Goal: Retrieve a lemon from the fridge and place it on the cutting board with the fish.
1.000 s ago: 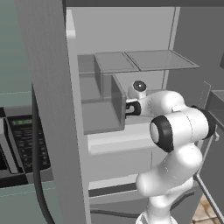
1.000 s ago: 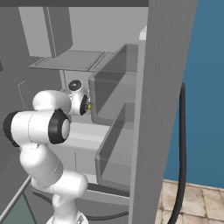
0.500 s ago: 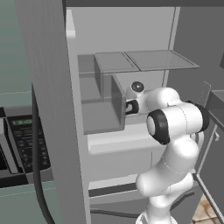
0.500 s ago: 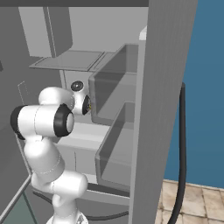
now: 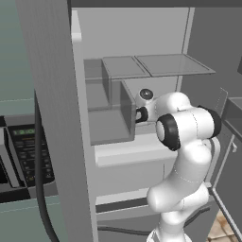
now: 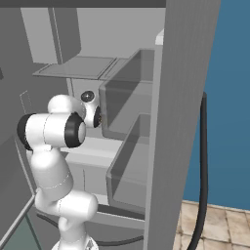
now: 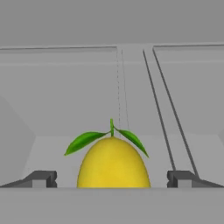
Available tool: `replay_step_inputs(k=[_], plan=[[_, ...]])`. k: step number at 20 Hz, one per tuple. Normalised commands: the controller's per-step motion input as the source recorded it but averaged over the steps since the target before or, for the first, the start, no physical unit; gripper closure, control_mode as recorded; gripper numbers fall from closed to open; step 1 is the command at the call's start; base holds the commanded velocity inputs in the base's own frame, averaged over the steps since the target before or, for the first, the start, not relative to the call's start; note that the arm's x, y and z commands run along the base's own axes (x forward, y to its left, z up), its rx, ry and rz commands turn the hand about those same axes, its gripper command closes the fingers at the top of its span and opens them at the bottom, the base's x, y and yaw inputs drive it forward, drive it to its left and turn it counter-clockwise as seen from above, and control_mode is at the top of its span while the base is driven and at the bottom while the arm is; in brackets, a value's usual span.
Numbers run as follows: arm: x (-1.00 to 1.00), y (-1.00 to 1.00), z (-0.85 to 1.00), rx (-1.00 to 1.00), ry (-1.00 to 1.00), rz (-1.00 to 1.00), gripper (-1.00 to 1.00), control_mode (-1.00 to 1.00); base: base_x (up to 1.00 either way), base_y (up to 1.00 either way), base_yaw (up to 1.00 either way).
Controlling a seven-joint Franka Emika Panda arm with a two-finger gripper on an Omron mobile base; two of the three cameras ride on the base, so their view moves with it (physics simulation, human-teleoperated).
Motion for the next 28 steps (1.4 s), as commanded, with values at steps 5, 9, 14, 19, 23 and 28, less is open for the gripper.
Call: replay_step_inputs(k=[5, 9, 14, 19, 23, 28], plan=[[0.03, 0.0, -0.05, 0.0, 0.0, 0.0, -1.0, -1.0, 0.0, 0.0, 0.0], [0.0, 0.0, -0.02, 0.0, 0.0, 0.0, -1.0, -1.0, 0.0, 0.0, 0.0], [0.0, 0.0, -0.06, 0.0, 0.01, 0.0, 1.0, -1.0, 0.0, 0.0, 0.0], [0.0, 0.0, -0.01, 0.0, 0.0, 0.0, 1.0, -1.0, 0.0, 0.0, 0.0], [-0.04, 0.0, 0.0, 0.0, 0.0, 0.0, 1.0, -1.0, 0.0, 0.0, 0.0], [-0.5, 0.0, 0.13, 0.0, -0.07, 0.0, 1.0, -1.0, 0.0, 0.0, 0.0]])
